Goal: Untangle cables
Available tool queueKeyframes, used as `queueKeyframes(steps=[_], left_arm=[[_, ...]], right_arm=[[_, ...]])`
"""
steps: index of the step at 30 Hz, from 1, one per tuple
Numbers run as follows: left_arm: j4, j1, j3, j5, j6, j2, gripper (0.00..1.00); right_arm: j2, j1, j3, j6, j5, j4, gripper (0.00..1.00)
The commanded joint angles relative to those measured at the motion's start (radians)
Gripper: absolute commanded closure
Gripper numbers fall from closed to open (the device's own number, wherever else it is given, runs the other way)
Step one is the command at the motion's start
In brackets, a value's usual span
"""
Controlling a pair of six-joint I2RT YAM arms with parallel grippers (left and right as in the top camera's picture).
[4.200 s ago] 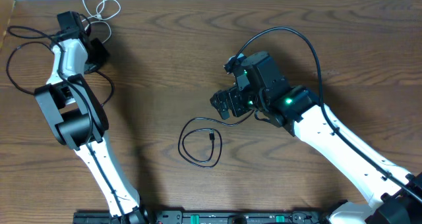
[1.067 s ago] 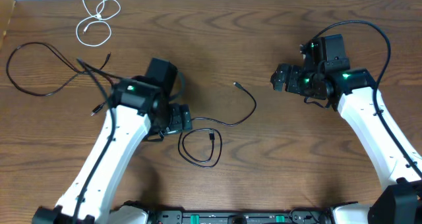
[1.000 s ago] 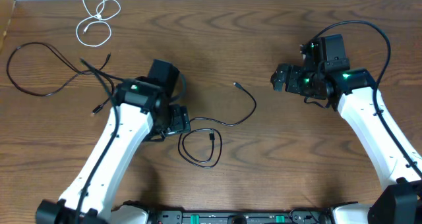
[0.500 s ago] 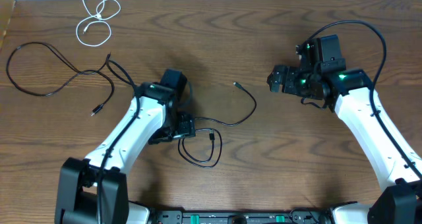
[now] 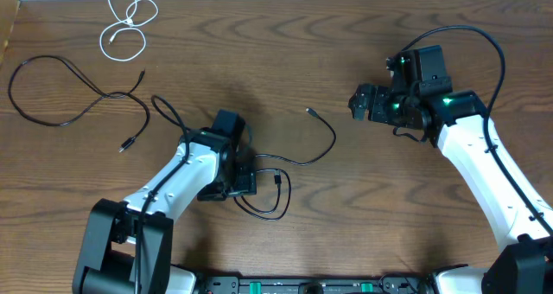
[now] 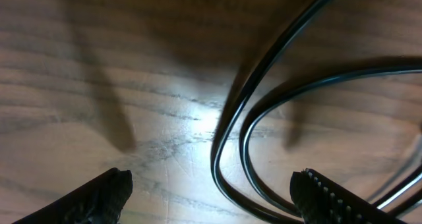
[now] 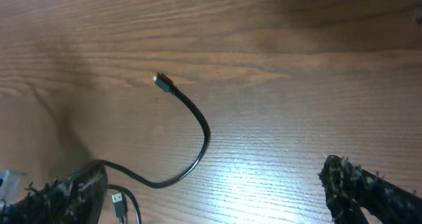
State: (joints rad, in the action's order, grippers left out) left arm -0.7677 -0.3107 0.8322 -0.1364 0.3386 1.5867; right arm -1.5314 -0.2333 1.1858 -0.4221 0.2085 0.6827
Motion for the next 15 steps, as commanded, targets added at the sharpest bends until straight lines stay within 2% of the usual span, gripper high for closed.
queueKeyframes(steps=[1, 5, 15], left_arm=[[0.019, -0.003, -0.015, -0.001, -0.016, 0.009, 0.18], [0.029, -0.003, -0.015, 0.038, -0.012, 0.009, 0.24], [0.035, -0.019, -0.015, 0.070, 0.007, 0.072, 0.24]], right_arm=[[-0.002, -0.006, -0.005, -0.011, -0.001, -0.010, 0.01], [-0.002, -0.006, -0.005, -0.011, -0.001, -0.014, 0.01], [-0.002, -0.006, -0.005, -0.011, -0.001, -0.022, 0.01]])
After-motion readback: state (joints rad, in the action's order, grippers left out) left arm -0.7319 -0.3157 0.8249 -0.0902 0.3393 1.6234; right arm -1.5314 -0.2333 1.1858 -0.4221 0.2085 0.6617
